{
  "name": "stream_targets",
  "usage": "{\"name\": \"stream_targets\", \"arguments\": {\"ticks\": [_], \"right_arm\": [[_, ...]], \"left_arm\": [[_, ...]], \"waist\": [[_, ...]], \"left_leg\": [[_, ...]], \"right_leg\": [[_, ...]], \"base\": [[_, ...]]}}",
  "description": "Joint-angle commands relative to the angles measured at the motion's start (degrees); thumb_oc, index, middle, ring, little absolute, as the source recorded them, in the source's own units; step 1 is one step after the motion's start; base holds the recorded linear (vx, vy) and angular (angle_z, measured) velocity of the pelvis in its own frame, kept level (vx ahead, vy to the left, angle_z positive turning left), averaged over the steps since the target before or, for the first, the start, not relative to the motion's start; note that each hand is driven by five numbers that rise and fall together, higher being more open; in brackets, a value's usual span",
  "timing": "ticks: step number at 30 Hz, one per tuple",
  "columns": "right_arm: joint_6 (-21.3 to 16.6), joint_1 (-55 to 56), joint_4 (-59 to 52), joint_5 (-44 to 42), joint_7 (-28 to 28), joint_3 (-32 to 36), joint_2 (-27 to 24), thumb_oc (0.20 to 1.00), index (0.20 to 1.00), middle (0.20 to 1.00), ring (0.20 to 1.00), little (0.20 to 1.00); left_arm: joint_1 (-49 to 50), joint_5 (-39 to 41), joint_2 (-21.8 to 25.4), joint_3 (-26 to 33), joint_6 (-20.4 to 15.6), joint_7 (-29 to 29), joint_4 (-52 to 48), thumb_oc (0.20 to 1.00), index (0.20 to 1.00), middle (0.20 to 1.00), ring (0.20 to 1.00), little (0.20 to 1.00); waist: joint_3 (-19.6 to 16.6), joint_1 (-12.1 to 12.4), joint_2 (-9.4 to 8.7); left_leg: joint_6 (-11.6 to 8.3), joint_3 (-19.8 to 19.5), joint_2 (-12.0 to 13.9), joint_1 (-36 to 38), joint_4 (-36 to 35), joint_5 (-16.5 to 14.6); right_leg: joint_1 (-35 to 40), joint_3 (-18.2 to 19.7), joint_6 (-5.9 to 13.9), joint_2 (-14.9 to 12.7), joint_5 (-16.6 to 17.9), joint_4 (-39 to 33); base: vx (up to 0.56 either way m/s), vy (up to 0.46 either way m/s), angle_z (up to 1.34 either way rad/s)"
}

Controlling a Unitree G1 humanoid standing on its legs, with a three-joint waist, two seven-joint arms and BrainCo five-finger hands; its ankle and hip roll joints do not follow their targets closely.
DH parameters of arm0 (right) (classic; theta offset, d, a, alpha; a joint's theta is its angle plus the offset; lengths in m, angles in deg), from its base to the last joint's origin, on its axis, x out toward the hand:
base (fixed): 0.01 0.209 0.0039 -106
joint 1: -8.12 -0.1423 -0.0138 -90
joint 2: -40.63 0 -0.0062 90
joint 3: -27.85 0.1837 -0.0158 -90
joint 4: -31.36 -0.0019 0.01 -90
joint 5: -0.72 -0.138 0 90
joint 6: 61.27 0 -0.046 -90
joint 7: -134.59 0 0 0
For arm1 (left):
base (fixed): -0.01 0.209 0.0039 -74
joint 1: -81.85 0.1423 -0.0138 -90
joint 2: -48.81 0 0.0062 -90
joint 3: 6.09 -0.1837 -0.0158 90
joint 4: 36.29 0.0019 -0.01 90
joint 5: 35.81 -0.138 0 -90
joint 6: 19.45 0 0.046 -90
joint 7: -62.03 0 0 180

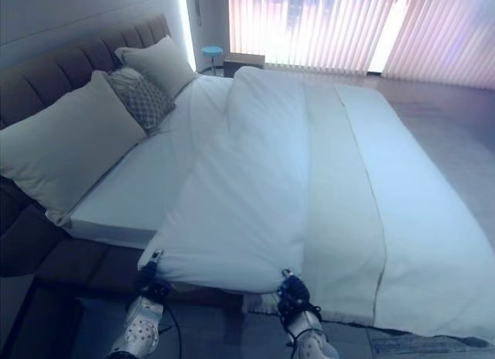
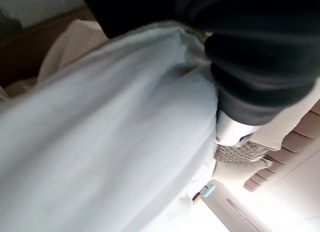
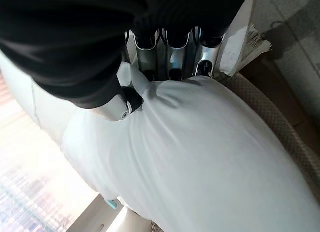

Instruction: Make the bed

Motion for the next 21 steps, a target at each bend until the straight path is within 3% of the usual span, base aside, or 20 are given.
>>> {"name": "stream_targets", "arguments": {"ticks": [1, 5, 10, 13, 14, 16, 18, 19, 20, 21], "right_arm": [[-5.13, 0.33, -1.64, 1.65, -1.36, 3.18, -3.71, 0.200, 0.200, 0.200, 0.200, 0.200], [-4.53, 4.26, -0.63, 3.27, -1.49, 4.17, -3.18, 0.200, 0.200, 0.200, 0.200, 0.200], [-4.28, 6.22, -0.09, 3.43, -1.90, 4.17, -2.67, 0.200, 0.200, 0.200, 0.200, 0.200], [-4.48, 6.16, 1.24, 3.42, -2.12, 4.64, -3.27, 0.200, 0.200, 0.200, 0.200, 0.200], [-4.69, 5.81, 2.15, 3.58, -2.01, 4.67, -3.94, 0.200, 0.200, 0.200, 0.200, 0.200], [-4.99, 4.90, 3.20, 3.72, -2.24, 4.66, -4.41, 0.200, 0.200, 0.200, 0.200, 0.200], [-5.03, 4.50, 3.55, 3.89, -2.38, 4.70, -4.56, 0.200, 0.200, 0.200, 0.200, 0.200], [-5.03, 3.93, 3.84, 4.14, -2.69, 4.66, -4.58, 0.200, 0.200, 0.200, 0.200, 0.200], [-5.05, 2.99, 3.28, 4.27, -3.19, 4.98, -4.91, 0.200, 0.200, 0.200, 0.200, 0.200], [-5.04, 2.98, 3.27, 4.28, -3.20, 4.99, -4.90, 0.200, 0.200, 0.200, 0.200, 0.200]], "left_arm": [[0.42, -1.51, 4.75, 4.00, -3.63, 0.13, -1.94, 0.200, 0.200, 0.200, 0.200, 0.200], [4.39, -2.05, 1.92, 3.30, -1.09, 0.98, 3.39, 0.200, 0.200, 0.200, 0.200, 0.200], [5.58, -1.64, 0.32, 3.01, -0.02, 0.74, 6.64, 0.200, 0.200, 0.200, 0.200, 0.200], [5.15, -3.09, 0.42, 2.11, 0.55, 0.70, 8.85, 0.200, 0.200, 0.200, 0.200, 0.200], [4.50, -4.12, 0.69, 1.43, 0.24, 0.83, 9.30, 0.200, 0.200, 0.200, 0.200, 0.200], [3.88, -4.95, 1.02, 0.95, -0.12, 0.39, 9.49, 0.200, 0.200, 0.200, 0.200, 0.200], [3.70, -5.22, 1.14, 0.82, 0.09, 0.18, 10.08, 0.200, 0.200, 0.200, 0.200, 0.200], [3.67, -5.51, 1.33, 0.87, 0.09, -0.18, 10.17, 0.200, 0.200, 0.200, 0.200, 0.200], [3.20, -6.11, 1.63, 0.77, 0.20, -0.64, 9.87, 0.200, 0.200, 0.200, 0.200, 0.200], [3.20, -6.12, 1.63, 0.77, 0.20, -0.64, 9.87, 0.200, 0.200, 0.200, 0.200, 0.200]], "waist": [[-2.27, 0.11, -0.74], [-3.03, -0.28, 0.12], [-2.98, -0.83, 0.41], [-1.31, -1.28, 0.37], [1.16, -1.37, 0.09], [2.94, -0.94, -0.54], [3.03, -0.71, -0.77], [2.74, -0.41, -1.01], [2.22, -0.09, -1.25], [2.20, -0.06, -1.26]], "left_leg": [[-1.19, 1.99, -4.59, 0.62, -0.61, -1.68], [-0.19, 1.87, -5.10, 2.70, -3.84, -0.81], [-0.50, 1.57, -5.25, 1.51, -4.67, -0.05], [-0.57, 1.27, -5.25, -0.46, -1.03, -0.94], [-2.15, 1.67, -6.07, -4.74, 7.54, -2.69], [-3.55, 1.84, -4.67, -8.60, 11.45, -2.77], [-3.22, 1.89, -3.78, -9.47, 11.35, -2.92], [-2.83, 1.21, -2.50, -10.26, 9.95, -2.44], [-2.97, 1.24, 0.33, -11.50, 8.32, -0.35], [-2.98, 1.27, 0.33, -11.49, 8.27, -0.32]], "right_leg": [[-3.06, 6.35, 1.39, 4.34, 2.49, -1.45], [-0.10, 5.25, 1.67, 4.33, 3.87, -5.92], [0.16, 4.04, 1.80, 4.03, 4.23, -8.02], [-0.81, 3.50, 1.38, 3.47, 3.60, -6.64], [-1.68, 3.26, 0.92, 2.64, 3.42, -5.57], [-1.96, 3.61, 1.01, 1.82, 3.60, -5.47], [-1.97, 3.89, 1.27, 1.54, 3.71, -5.51], [-2.11, 4.24, 1.73, 1.18, 3.82, -5.52], [-2.30, 4.76, 2.17, 0.38, 3.59, -5.25], [-2.35, 4.79, 2.16, 0.37, 3.56, -5.20]], "base": [[0.12, 0.043, 0.36], [0.08, 0.004, 0.25], [-0.01, -0.012, 0.20], [-0.07, -0.012, 0.34], [-0.15, 0.017, 0.47], [-0.10, 0.055, 0.47], [0.05, 0.070, 0.11], [0.12, 0.128, -0.17], [0.12, 0.127, -0.25], [0.12, 0.167, -0.33]]}}
